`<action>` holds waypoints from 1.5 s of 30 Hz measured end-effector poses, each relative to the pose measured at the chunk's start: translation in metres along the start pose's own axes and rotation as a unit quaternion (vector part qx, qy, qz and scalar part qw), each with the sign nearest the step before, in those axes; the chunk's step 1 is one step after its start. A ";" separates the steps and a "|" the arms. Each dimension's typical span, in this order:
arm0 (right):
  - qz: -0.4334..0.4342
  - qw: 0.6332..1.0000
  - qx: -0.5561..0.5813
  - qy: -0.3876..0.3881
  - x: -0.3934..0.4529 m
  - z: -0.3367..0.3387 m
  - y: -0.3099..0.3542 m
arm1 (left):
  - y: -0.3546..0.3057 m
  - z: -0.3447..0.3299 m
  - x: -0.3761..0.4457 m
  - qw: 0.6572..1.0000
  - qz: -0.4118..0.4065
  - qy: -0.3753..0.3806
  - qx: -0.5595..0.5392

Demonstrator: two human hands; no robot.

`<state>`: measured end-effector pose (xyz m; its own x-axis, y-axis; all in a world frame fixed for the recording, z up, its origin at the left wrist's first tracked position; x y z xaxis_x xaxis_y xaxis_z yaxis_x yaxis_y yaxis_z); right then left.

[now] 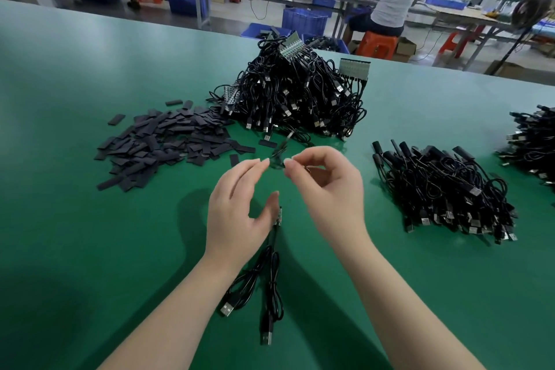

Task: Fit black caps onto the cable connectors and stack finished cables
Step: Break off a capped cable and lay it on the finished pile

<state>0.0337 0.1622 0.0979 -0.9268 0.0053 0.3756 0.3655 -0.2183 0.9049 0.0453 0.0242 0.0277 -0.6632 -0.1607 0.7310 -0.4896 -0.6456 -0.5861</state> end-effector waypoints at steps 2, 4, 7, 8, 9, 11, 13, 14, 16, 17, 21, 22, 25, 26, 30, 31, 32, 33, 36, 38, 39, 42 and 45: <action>-0.085 0.991 0.096 0.027 -0.004 -0.005 -0.008 | 0.000 -0.001 -0.002 0.999 -0.010 0.007 0.041; -0.154 0.975 0.155 0.045 -0.004 -0.008 -0.016 | 0.001 -0.001 -0.004 0.995 -0.025 0.014 0.095; -0.205 0.973 0.089 0.065 0.002 -0.008 -0.029 | 0.003 0.000 -0.003 0.993 -0.028 0.034 0.105; -0.210 0.972 0.062 0.079 0.006 -0.008 -0.033 | 0.004 0.000 -0.002 0.994 -0.016 0.050 0.092; -0.216 0.970 0.061 0.097 0.010 -0.009 -0.037 | 0.003 0.000 -0.001 0.995 0.002 0.065 0.078; -0.258 0.947 0.139 0.132 0.020 -0.013 -0.045 | 0.000 0.002 0.000 0.994 0.051 0.081 0.051; -0.344 0.896 0.247 0.134 0.033 -0.019 -0.052 | -0.001 0.003 0.001 0.991 0.107 0.077 0.013; -0.376 0.877 0.271 0.126 0.039 -0.023 -0.057 | -0.001 0.004 0.002 0.990 0.122 0.068 -0.003; -0.363 0.905 0.184 0.125 0.048 -0.032 -0.070 | 0.000 0.006 0.004 0.991 0.128 0.043 -0.021; -0.308 0.939 0.074 0.133 0.051 -0.037 -0.076 | 0.001 0.008 0.005 0.992 0.122 0.027 -0.023; -0.080 0.940 -0.237 0.232 0.064 -0.068 -0.088 | 0.005 0.015 0.009 0.996 0.080 -0.027 0.017; -0.053 0.910 -0.298 0.284 0.068 -0.079 -0.091 | 0.006 0.016 0.010 0.996 0.076 -0.029 0.023; 0.002 0.793 -0.479 0.376 0.076 -0.104 -0.095 | 0.006 0.015 0.009 0.997 0.060 -0.034 0.036; 0.011 0.776 -0.508 0.372 0.079 -0.110 -0.094 | 0.006 0.015 0.009 0.997 0.052 -0.036 0.043; 0.039 0.774 -0.563 0.288 0.086 -0.116 -0.088 | 0.007 0.015 0.008 0.997 0.049 -0.024 0.057; 0.041 0.778 -0.565 0.273 0.086 -0.115 -0.088 | 0.007 0.014 0.008 0.997 0.046 -0.020 0.055; 0.040 0.779 -0.569 0.262 0.086 -0.113 -0.088 | 0.007 0.014 0.008 0.998 0.041 -0.018 0.052; 0.035 0.777 -0.574 0.256 0.085 -0.111 -0.088 | 0.006 0.013 0.008 0.998 0.038 -0.018 0.045; 0.043 0.776 -0.582 0.240 0.083 -0.106 -0.087 | 0.005 0.011 0.007 0.999 0.025 -0.030 0.033; 0.052 0.794 -0.561 0.228 0.083 -0.101 -0.088 | 0.004 0.009 0.005 0.999 0.020 -0.032 0.031; 0.048 0.812 -0.538 0.221 0.083 -0.098 -0.090 | 0.004 0.008 0.004 0.999 0.024 -0.028 0.019; 0.014 0.848 -0.473 0.238 0.087 -0.094 -0.099 | 0.003 0.005 0.003 0.998 0.044 -0.011 -0.033; -0.020 0.837 -0.476 0.271 0.098 -0.101 -0.106 | 0.002 0.003 0.002 0.997 0.043 0.000 -0.068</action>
<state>-0.1047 0.0872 0.0186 -0.9340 -0.3559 -0.0308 0.3377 -0.9077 0.2489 0.0454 0.0203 0.0292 -0.7057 -0.2106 0.6765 -0.5033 -0.5230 -0.6879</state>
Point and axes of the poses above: each hand's wrist, its own x-axis towards the middle knuckle, its own z-axis out of the back of the hand, y = z × x, the point moved 1 cm from there along x, towards the middle knuckle, and after that the axes turned 4 degrees about -x, right-handed, at the moved point
